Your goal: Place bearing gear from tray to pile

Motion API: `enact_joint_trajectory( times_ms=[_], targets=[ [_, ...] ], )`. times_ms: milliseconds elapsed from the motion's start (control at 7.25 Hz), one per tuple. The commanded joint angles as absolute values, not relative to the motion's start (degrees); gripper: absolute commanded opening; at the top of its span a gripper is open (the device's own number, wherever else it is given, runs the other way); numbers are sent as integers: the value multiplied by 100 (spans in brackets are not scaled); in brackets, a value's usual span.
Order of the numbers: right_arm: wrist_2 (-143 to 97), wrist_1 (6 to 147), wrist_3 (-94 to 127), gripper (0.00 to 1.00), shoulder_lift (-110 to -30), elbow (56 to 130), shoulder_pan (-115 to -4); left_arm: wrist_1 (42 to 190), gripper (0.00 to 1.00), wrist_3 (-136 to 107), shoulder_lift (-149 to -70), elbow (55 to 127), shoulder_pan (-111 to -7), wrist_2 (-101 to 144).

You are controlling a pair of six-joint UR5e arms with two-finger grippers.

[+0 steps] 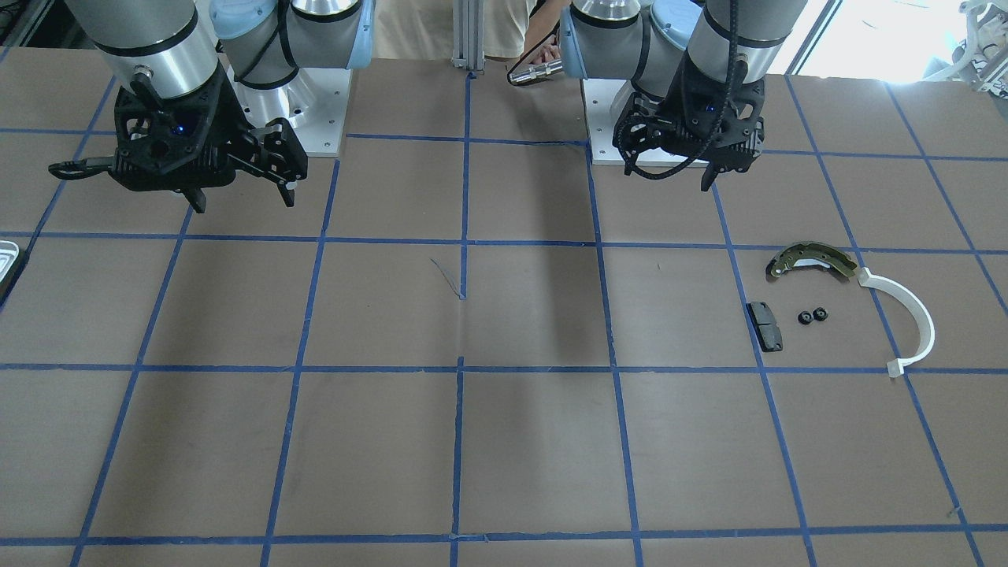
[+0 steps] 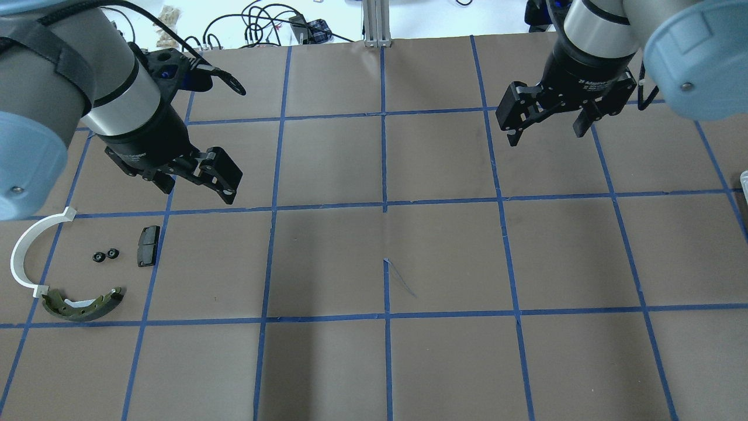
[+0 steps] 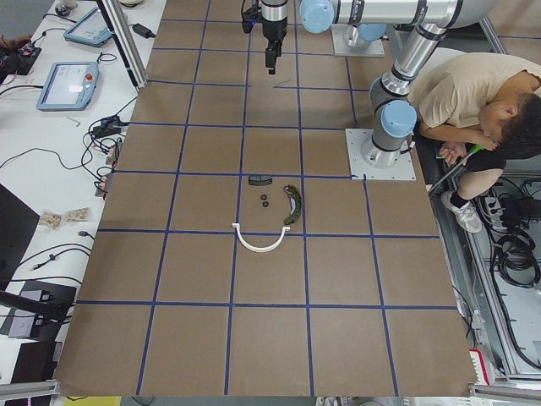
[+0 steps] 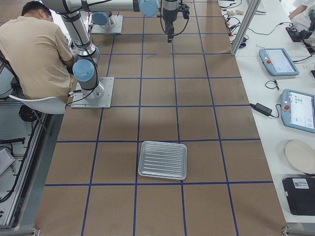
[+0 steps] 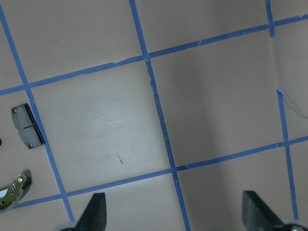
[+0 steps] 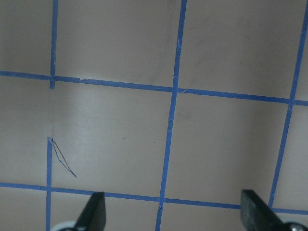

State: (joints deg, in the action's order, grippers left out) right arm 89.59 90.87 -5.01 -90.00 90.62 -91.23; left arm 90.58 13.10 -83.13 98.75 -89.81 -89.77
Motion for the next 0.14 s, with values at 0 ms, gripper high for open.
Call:
enact_joint_trajectory(
  times_ms=[0],
  targets=[
    [8965,9088,-501,100,-9000,9062,-9123,9062,100,1310,-8297,9914,-8982,-8982]
  ],
)
